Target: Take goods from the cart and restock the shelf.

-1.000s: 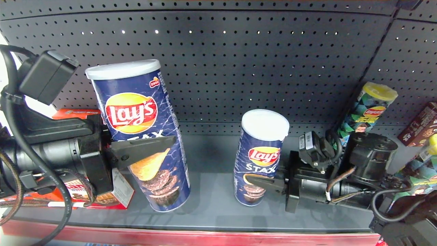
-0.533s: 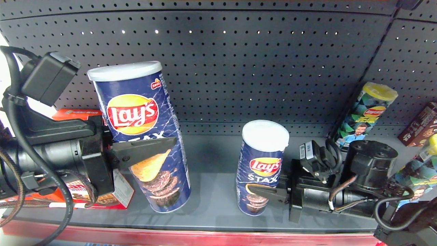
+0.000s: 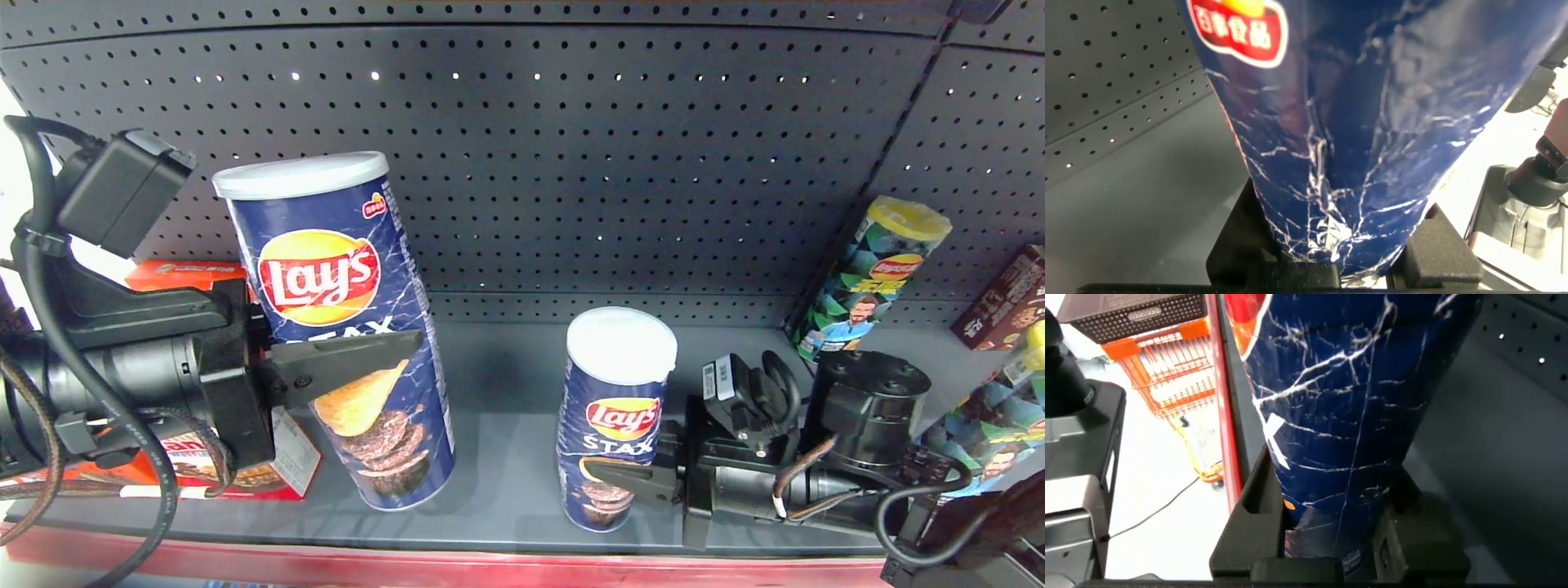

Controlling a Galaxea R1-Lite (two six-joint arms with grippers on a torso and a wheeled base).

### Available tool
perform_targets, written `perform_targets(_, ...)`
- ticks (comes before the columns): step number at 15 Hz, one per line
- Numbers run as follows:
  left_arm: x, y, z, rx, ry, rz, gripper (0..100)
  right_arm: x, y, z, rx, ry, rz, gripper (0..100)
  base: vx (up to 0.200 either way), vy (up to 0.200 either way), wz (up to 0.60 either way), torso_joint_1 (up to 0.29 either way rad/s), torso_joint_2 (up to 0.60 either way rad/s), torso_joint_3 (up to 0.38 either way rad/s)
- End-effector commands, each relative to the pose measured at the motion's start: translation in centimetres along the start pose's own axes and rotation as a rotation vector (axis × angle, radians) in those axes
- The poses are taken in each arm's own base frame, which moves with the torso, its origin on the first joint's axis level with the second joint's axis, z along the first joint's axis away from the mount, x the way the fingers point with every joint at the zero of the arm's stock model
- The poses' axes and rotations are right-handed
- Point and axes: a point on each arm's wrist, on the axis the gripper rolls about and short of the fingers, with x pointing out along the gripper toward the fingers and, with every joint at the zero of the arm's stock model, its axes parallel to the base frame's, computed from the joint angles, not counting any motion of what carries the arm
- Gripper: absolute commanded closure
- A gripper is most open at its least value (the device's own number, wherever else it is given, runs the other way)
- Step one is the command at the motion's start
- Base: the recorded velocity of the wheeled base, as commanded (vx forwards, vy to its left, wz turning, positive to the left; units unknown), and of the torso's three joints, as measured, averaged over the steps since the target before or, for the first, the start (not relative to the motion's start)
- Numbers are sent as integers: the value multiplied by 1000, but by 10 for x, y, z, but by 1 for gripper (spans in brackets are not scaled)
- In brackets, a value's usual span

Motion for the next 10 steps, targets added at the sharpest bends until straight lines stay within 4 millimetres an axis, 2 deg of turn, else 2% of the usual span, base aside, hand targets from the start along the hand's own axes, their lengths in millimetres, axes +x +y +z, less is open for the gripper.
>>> perform_targets(1,0,1,-2,-5,6,5,100,5,-3,-9,15,20,3,100,0,0,0,0,0,0)
perform_targets(4,-1,1,-3,-5,6,5,100,7,-3,-12,20,27,8,100,0,0,0,0,0,0)
perform_targets(5,-1,1,-3,-5,6,6,100,7,-3,-12,14,20,11,0,0,0,0,0,0,0)
perform_targets(10,-1,0,-3,-6,7,5,100,-6,-4,-5,4,10,-26,0,0,0,0,0,0,0)
